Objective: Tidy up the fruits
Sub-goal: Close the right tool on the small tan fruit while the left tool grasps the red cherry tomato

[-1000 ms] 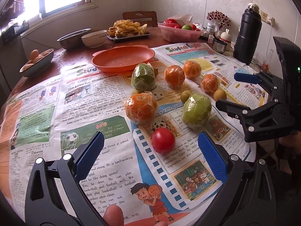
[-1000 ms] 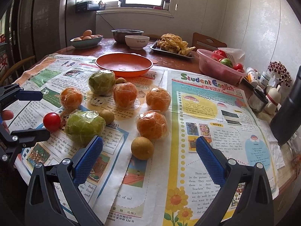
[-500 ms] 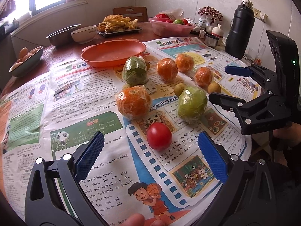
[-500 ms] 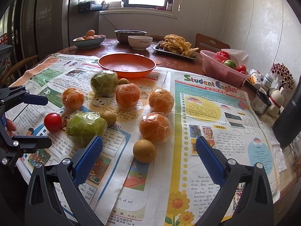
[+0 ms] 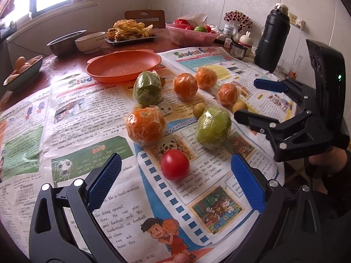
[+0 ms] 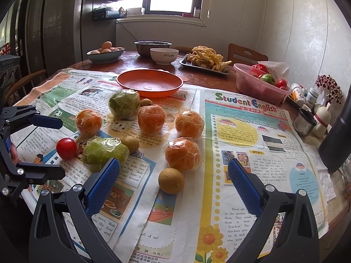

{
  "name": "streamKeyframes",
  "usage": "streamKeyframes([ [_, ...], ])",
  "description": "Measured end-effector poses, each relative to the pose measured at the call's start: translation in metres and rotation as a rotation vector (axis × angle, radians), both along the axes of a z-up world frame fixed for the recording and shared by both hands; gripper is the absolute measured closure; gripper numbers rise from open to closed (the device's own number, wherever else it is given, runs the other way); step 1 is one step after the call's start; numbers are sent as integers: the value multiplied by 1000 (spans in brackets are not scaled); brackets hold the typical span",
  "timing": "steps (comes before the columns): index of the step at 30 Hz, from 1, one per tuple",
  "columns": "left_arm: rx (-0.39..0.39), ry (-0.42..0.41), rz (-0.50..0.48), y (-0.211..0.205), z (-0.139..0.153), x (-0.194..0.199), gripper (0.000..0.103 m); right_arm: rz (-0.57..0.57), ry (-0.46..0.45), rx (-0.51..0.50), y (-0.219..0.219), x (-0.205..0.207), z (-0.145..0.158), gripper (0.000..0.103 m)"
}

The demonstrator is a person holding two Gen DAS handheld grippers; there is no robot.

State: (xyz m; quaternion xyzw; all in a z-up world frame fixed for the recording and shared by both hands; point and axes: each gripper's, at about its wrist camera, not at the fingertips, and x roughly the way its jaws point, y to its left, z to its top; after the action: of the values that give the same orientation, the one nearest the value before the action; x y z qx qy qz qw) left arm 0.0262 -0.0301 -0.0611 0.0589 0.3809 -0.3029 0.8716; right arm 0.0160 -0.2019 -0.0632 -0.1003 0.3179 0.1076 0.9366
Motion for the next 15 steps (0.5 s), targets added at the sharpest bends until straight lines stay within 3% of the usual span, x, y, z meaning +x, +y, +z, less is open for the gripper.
streamKeyframes([
  [7,29,18,2,-6,-4,3,9,-3,-9,-18,1,-1,-1,9],
  [10,54,28,-26,-11,-8,2,9,-3,-1,-14,-1,-1,-2,19],
  [15,44,35,-25,-9,-9,5,13,4,4,-21,1,-1,-4,22],
])
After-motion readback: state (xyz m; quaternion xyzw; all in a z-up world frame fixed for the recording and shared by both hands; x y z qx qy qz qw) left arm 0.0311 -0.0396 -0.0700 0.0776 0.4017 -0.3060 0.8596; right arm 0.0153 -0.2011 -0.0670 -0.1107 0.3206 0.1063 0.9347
